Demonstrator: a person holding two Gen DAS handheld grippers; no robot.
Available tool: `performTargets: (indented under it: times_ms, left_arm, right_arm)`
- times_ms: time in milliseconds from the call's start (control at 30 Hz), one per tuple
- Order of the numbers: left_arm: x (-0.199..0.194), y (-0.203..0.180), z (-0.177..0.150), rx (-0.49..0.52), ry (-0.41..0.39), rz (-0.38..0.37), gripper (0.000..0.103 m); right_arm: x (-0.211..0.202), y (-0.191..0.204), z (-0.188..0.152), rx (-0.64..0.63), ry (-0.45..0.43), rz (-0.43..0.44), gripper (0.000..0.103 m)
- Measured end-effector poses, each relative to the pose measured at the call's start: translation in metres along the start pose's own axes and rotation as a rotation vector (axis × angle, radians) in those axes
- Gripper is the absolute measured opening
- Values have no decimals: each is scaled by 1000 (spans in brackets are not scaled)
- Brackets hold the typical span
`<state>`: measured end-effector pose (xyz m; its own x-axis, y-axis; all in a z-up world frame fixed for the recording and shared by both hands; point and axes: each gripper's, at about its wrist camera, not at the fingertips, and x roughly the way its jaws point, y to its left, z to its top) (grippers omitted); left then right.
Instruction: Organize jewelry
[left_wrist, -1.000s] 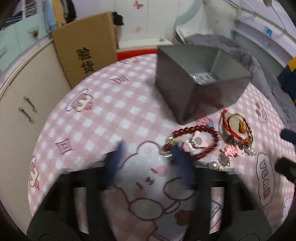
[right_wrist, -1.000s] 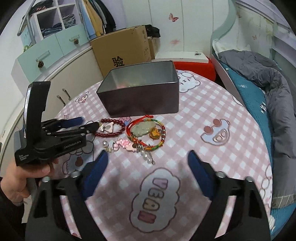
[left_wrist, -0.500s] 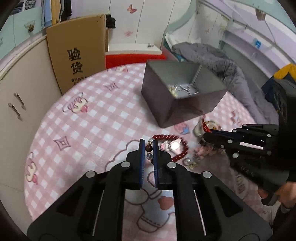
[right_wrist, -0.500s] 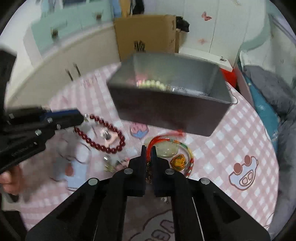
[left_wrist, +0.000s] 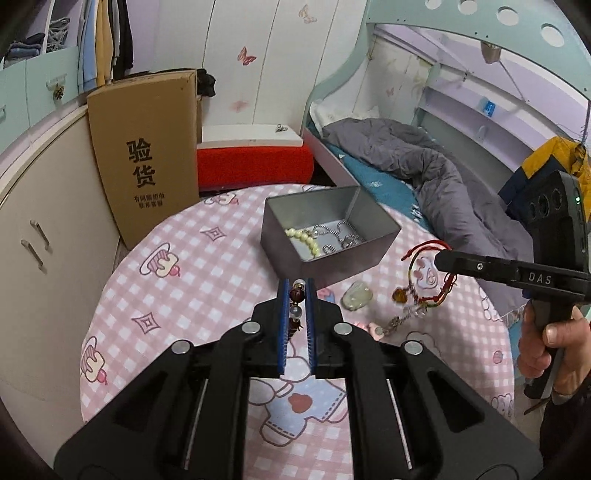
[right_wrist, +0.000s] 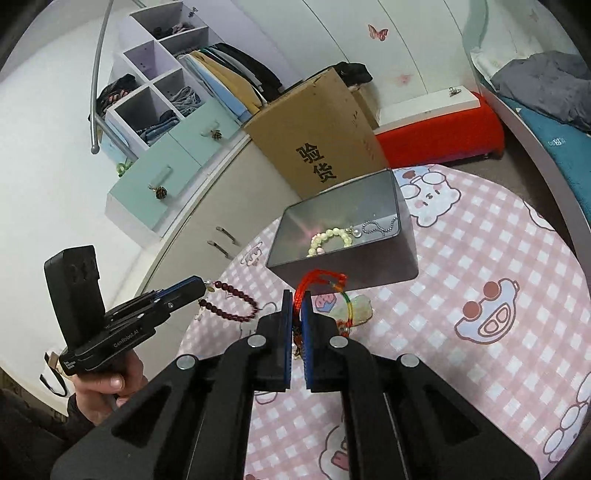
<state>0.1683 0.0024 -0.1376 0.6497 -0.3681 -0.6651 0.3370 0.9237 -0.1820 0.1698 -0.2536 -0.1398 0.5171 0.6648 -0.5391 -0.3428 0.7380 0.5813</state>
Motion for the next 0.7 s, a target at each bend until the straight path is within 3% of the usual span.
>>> performTargets:
  times_ms: [33, 100, 200, 533, 700]
  left_arm:
    - [-3, -1, 2, 4, -8, -3, 8]
    - [-6, -4, 3, 9, -15, -8, 8]
    - [-9, -8, 5, 15, -23, -16, 8]
    - [-19, -16, 8, 21, -44, -68, 8]
    - [-10, -21, 6, 51, -12, -95, 9]
  right_arm:
    - [-3, 1, 2, 5, -12, 19, 3]
    - [-4, 6, 2, -28, -11, -27, 3]
    - [-7, -5, 1, 34, -28, 69, 3]
    - [-17, 4, 6, 8, -54, 71, 3]
    - [-12, 4, 7, 8, -43, 75, 3]
